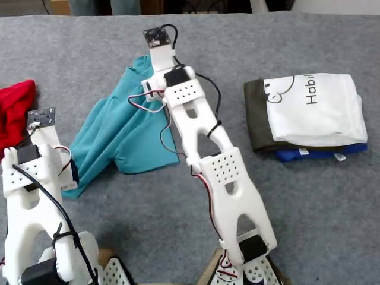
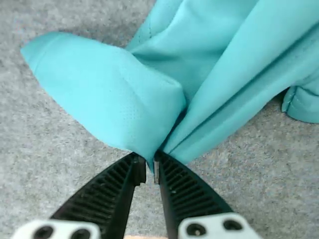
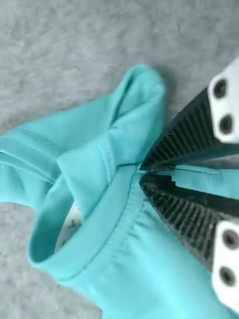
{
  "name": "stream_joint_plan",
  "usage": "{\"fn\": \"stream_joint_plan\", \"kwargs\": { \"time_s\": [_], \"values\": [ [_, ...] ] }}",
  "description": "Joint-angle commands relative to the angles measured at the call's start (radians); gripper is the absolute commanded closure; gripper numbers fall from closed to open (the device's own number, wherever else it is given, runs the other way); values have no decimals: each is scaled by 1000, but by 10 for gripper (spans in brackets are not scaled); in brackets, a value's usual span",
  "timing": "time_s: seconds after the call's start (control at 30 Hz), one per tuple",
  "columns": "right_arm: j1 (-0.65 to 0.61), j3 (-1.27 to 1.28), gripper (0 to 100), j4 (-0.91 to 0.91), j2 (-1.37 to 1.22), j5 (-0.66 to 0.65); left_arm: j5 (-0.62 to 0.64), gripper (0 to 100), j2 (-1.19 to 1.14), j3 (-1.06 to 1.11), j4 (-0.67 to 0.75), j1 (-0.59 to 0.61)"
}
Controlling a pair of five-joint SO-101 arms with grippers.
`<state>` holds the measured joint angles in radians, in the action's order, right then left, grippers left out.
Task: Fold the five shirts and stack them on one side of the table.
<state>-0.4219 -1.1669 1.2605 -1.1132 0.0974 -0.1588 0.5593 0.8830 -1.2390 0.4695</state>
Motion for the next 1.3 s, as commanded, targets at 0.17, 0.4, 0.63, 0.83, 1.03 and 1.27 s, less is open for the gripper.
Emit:
{"fn": "stream_joint_plan", "kwargs": {
  "time_s": [0.17,0.4,0.63,0.83,1.03,1.27],
  "values": [
    [52,-384,964,338,19,-8,5,941,25,-10,29,-5],
    [77,-506,963,508,27,-3,3,939,25,-13,29,-5],
    [94,-335,963,512,179,0,3,939,25,-13,29,-5],
    [26,289,962,506,522,126,3,938,25,-13,29,-2],
    [-57,808,962,408,705,190,3,938,25,-13,29,-5],
    [-130,1067,813,270,707,247,3,937,25,-13,29,-5]
  ]
}}
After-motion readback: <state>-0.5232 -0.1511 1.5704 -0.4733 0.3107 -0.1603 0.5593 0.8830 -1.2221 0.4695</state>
